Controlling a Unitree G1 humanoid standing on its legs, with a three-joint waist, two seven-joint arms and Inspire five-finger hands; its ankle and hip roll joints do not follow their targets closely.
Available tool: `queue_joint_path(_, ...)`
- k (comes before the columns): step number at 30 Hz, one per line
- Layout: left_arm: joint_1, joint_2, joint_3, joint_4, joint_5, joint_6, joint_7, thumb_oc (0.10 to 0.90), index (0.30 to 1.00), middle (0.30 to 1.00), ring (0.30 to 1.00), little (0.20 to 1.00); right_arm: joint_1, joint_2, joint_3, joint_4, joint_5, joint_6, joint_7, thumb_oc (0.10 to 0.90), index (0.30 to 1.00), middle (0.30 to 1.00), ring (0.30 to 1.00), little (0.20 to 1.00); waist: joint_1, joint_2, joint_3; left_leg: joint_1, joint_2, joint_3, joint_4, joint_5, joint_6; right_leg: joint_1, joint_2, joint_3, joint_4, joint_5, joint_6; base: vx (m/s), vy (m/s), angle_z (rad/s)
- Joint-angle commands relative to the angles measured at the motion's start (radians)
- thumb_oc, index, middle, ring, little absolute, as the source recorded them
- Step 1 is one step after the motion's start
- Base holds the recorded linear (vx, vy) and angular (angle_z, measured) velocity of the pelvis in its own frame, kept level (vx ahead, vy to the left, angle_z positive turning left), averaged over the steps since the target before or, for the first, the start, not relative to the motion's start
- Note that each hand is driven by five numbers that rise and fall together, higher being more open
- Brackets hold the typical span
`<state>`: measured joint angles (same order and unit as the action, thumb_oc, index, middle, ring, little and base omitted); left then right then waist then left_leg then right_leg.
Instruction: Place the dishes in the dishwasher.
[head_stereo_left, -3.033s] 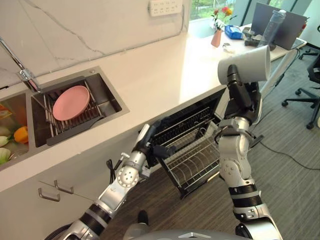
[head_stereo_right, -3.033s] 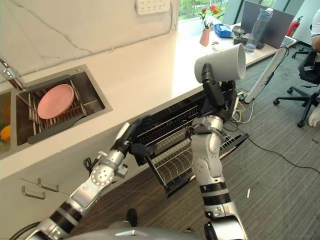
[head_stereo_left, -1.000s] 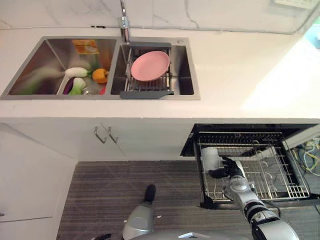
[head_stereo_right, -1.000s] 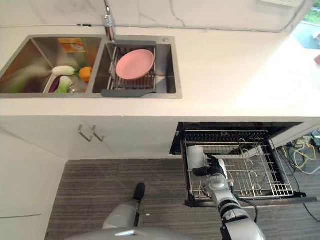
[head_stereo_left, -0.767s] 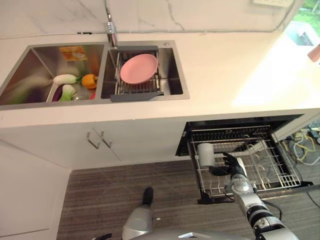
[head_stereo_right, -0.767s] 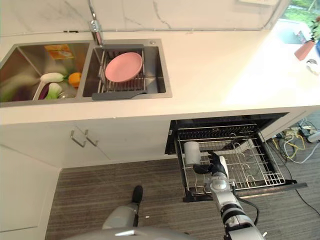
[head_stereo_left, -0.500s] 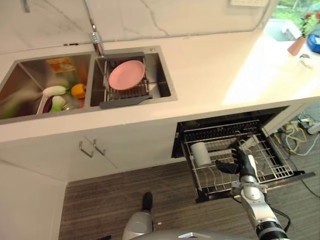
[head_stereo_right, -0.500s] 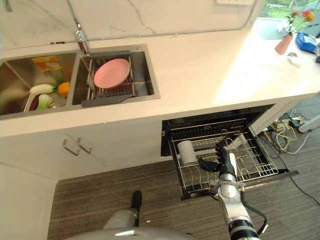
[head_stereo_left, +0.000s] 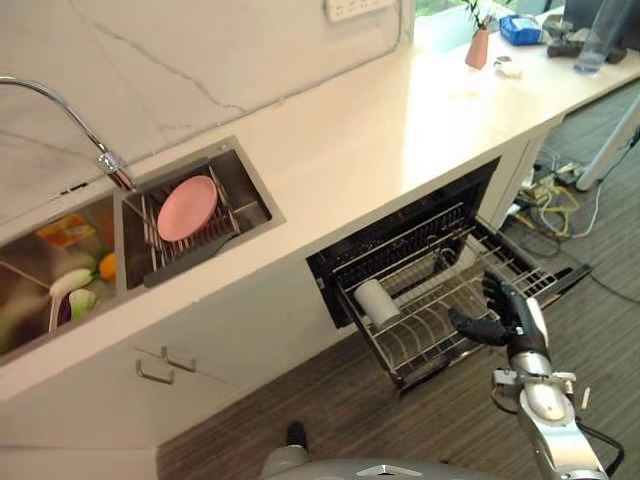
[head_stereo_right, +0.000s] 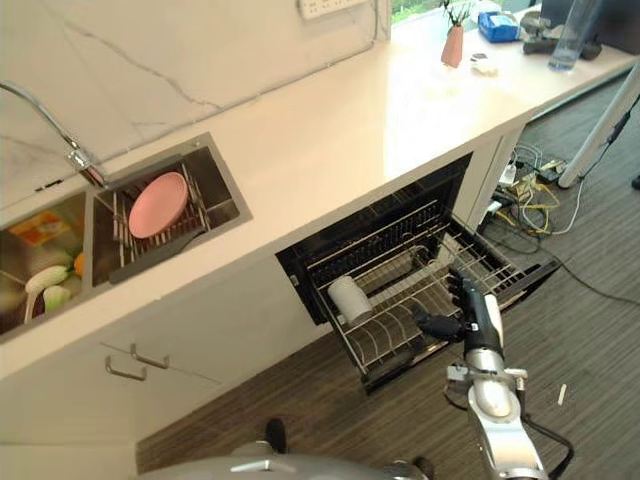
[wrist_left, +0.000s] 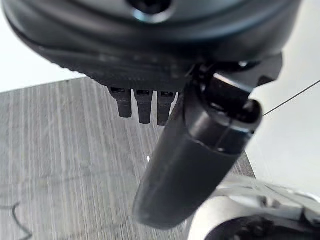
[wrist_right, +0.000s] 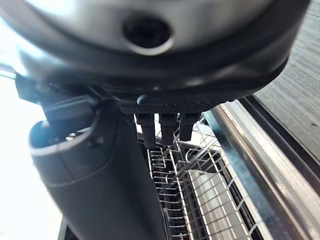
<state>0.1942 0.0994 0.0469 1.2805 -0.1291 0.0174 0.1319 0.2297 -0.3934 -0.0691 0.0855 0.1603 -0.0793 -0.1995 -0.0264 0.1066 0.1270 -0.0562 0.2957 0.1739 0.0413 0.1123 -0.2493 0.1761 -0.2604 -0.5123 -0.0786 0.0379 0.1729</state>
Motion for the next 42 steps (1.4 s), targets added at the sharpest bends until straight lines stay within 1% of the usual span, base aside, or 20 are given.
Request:
queue_joint_path(1,-0.029,0.068,-0.054,0.015,0.091,-0.023,0.041,0.8,0.9,0.9,0.9,0.9,-0.108,-0.018,-0.057,-0.176,0.04,-0.118,-0.012,0.8,0.9,0.9,0.9,0.9,-0.016,-0.015,-0.005,0.076,0.064,-0.025,0.001,-0.04,0.035,-0.111,-0.142,0.03,0.059,0.023,0.068,-0.05,0.715,0.14)
queue_joint_path(2,-0.047,0.074,-0.089,0.004,0.137,-0.023,0.032,0.8,0.9,0.9,0.9,0.9,-0.115,-0.015,-0.096,-0.203,0.049,-0.13,-0.025,0.8,0.9,0.9,0.9,0.9,-0.032,-0.009,-0.018,0.077,0.091,-0.005,-0.032,-0.051,0.025,-0.12,-0.187,0.027,0.076,0.033,0.089,-0.07,0.71,0.25)
queue_joint_path(4,-0.053,0.075,-0.106,-0.007,0.155,-0.026,0.03,0.8,0.9,0.9,0.9,0.9,-0.102,-0.003,-0.12,-0.216,0.057,-0.131,-0.027,0.8,0.9,0.9,0.9,0.9,-0.027,-0.008,-0.022,0.073,0.073,-0.001,-0.056,-0.054,0.029,-0.133,-0.216,0.017,0.092,0.064,0.089,-0.05,0.571,0.69)
queue_joint_path(5,-0.06,0.091,-0.12,-0.027,0.182,-0.019,0.023,0.8,0.9,0.9,0.9,0.9,-0.106,0.025,-0.143,-0.226,0.052,-0.134,-0.047,0.8,0.9,0.9,0.9,0.9,-0.029,-0.035,-0.024,0.087,-0.021,0.0,-0.077,-0.102,0.066,-0.166,-0.303,0.039,0.177,0.178,0.089,-0.01,0.602,0.99)
queue_joint_path(6,-0.057,0.099,-0.12,-0.041,0.183,-0.019,0.036,0.8,0.9,0.9,0.9,0.9,-0.126,0.047,-0.141,-0.235,0.059,-0.141,-0.065,0.8,0.9,0.9,0.9,0.9,-0.022,-0.048,-0.013,0.104,-0.065,0.012,-0.087,-0.116,0.097,-0.191,-0.339,0.064,0.226,0.216,0.089,-0.01,0.607,0.64)
queue_joint_path(7,-0.057,0.101,-0.12,-0.042,0.183,-0.018,0.036,0.8,0.9,0.9,0.9,0.9,-0.127,0.049,-0.141,-0.235,0.058,-0.141,-0.066,0.8,0.9,0.9,0.9,0.9,-0.016,-0.055,-0.011,0.108,-0.071,0.019,-0.089,-0.115,0.1,-0.199,-0.346,0.076,0.232,0.216,0.089,-0.06,0.384,0.16)
queue_joint_path(8,-0.062,0.108,-0.12,-0.039,0.173,-0.017,0.042,0.8,0.9,0.9,0.9,0.9,-0.153,0.071,-0.137,-0.23,0.076,-0.154,-0.08,0.8,0.9,0.9,0.9,0.9,-0.016,-0.059,0.007,0.123,-0.097,0.033,-0.101,-0.118,0.122,-0.227,-0.353,0.077,0.273,0.259,0.089,-0.08,0.353,0.21)
queue_joint_path(9,-0.069,0.111,-0.108,-0.031,0.158,-0.016,0.044,0.8,0.9,0.9,0.9,0.9,-0.173,0.085,-0.131,-0.219,0.079,-0.164,-0.092,0.8,0.9,0.9,0.9,0.9,-0.007,-0.062,0.018,0.141,-0.11,0.056,-0.112,-0.124,0.139,-0.264,-0.357,0.066,0.312,0.246,0.087,-0.08,0.501,0.03)
queue_joint_path(10,-0.066,0.115,-0.094,-0.028,0.148,-0.015,0.04,0.8,0.9,0.9,0.9,0.9,-0.181,0.084,-0.132,-0.228,0.065,-0.171,-0.099,0.8,0.9,0.9,0.9,0.9,0.004,-0.064,0.017,0.147,-0.121,0.069,-0.118,-0.131,0.154,-0.27,-0.351,0.029,0.333,0.237,0.088,-0.02,0.57,-0.04)
queue_joint_path(11,-0.066,0.127,-0.088,-0.029,0.144,-0.008,0.031,0.8,0.9,0.9,0.9,0.9,-0.182,0.088,-0.167,-0.267,0.059,-0.175,-0.1,0.8,0.9,0.9,0.9,0.9,-0.005,-0.067,0.028,0.154,-0.15,0.043,-0.122,-0.135,0.182,-0.275,-0.261,0.055,0.396,0.171,0.07,0.03,0.5,-0.22)
queue_joint_path(13,-0.059,0.124,-0.101,-0.028,0.158,-0.008,0.019,0.8,0.9,0.9,0.9,0.9,-0.183,0.101,-0.206,-0.295,0.086,-0.206,-0.119,0.8,0.9,0.9,0.9,0.9,-0.003,-0.072,0.028,0.162,-0.18,0.018,-0.127,-0.139,0.203,-0.265,-0.188,0.063,0.394,0.111,0.062,0.07,0.349,0.51)
queue_joint_path(16,-0.067,0.123,-0.101,-0.005,0.16,-0.004,0.013,0.8,0.9,0.9,0.9,0.9,-0.192,0.112,-0.214,-0.334,0.099,-0.221,-0.114,0.8,0.9,0.9,0.9,0.9,-0.005,-0.08,0.026,0.176,-0.205,-0.005,-0.129,-0.151,0.211,-0.252,-0.138,0.068,0.345,0.068,0.043,0.07,0.106,0.64)
queue_joint_path(17,-0.087,0.124,-0.086,0.012,0.14,-0.004,0.013,0.8,0.9,0.9,0.9,0.9,-0.203,0.112,-0.2,-0.373,0.091,-0.227,-0.102,0.8,0.9,0.9,0.9,0.9,-0.007,-0.089,0.037,0.186,-0.214,-0.03,-0.129,-0.154,0.207,-0.271,-0.1,0.109,0.285,0.056,0.036,0.05,0.058,0.3)
queue_joint_path(18,-0.089,0.125,-0.085,0.013,0.14,-0.004,0.013,0.8,0.9,0.9,0.9,0.9,-0.205,0.113,-0.2,-0.374,0.09,-0.226,-0.102,0.8,0.9,0.9,0.9,0.9,-0.008,-0.09,0.036,0.18,-0.215,-0.031,-0.129,-0.148,0.208,-0.271,-0.099,0.107,0.276,0.064,0.034,0.1,-0.02,0.07)
queue_joint_path(19,-0.102,0.119,-0.07,0.017,0.12,-0.004,0.01,0.8,0.9,0.9,0.9,0.9,-0.201,0.113,-0.165,-0.402,0.089,-0.227,-0.075,0.8,0.9,0.9,0.9,0.9,-0.007,-0.1,0.046,0.194,-0.218,-0.062,-0.128,-0.158,0.206,-0.28,-0.071,0.165,0.23,0.074,0.048,0.05,-0.037,0.24)
queue_joint_path(22,-0.112,0.113,-0.086,0.013,0.13,-0.007,-0.005,0.8,0.9,0.9,0.9,0.9,-0.186,0.108,-0.123,-0.404,0.111,-0.222,-0.036,0.8,0.9,0.9,0.9,0.9,-0.009,-0.112,0.045,0.196,-0.226,-0.082,-0.128,-0.159,0.206,-0.266,-0.048,0.184,0.198,0.077,0.049,0.06,-0.024,0.45)
queue_joint_path(24,-0.112,0.106,-0.117,-0.005,0.158,-0.016,-0.029,0.8,0.9,0.9,0.9,0.9,-0.164,0.085,-0.08,-0.379,0.112,-0.195,0.015,0.8,0.9,0.9,0.9,0.9,-0.002,-0.131,0.021,0.188,-0.24,-0.098,-0.129,-0.161,0.208,-0.214,-0.058,0.154,0.147,0.099,0.058,0.1,-0.067,0.58)
queue_joint_path(28,-0.101,0.108,-0.115,-0.028,0.152,-0.017,-0.038,0.8,0.9,0.9,0.9,0.9,-0.156,0.051,-0.037,-0.33,0.1,-0.166,0.061,0.8,0.9,0.9,0.9,0.9,0.021,-0.141,0.0,0.191,-0.237,-0.104,-0.128,-0.167,0.201,-0.183,-0.061,0.124,0.121,0.094,0.06,0.08,-0.056,0.26)
queue_joint_path(34,-0.06,0.129,-0.079,0.014,0.17,-0.004,-0.06,0.8,0.9,0.9,0.9,0.9,-0.228,-0.062,0.004,-0.251,-0.008,-0.144,0.101,0.8,0.9,0.9,0.9,0.9,0.069,-0.154,-0.034,0.192,-0.176,-0.118,-0.12,-0.166,0.158,-0.125,-0.026,0.053,0.079,0.047,0.042,0.09,-0.15,0.19)
queue_joint_path(42,-0.052,0.119,-0.09,0.019,0.157,-0.008,-0.055,0.8,0.9,0.9,0.9,0.9,-0.382,-0.218,0.074,-0.156,-0.208,-0.129,0.047,0.8,0.9,0.9,0.9,0.9,0.113,-0.145,-0.057,0.19,-0.123,-0.14,-0.112,-0.153,0.125,-0.073,0.031,0.033,0.036,-0.001,0.006,0.06,-0.1,0.18)
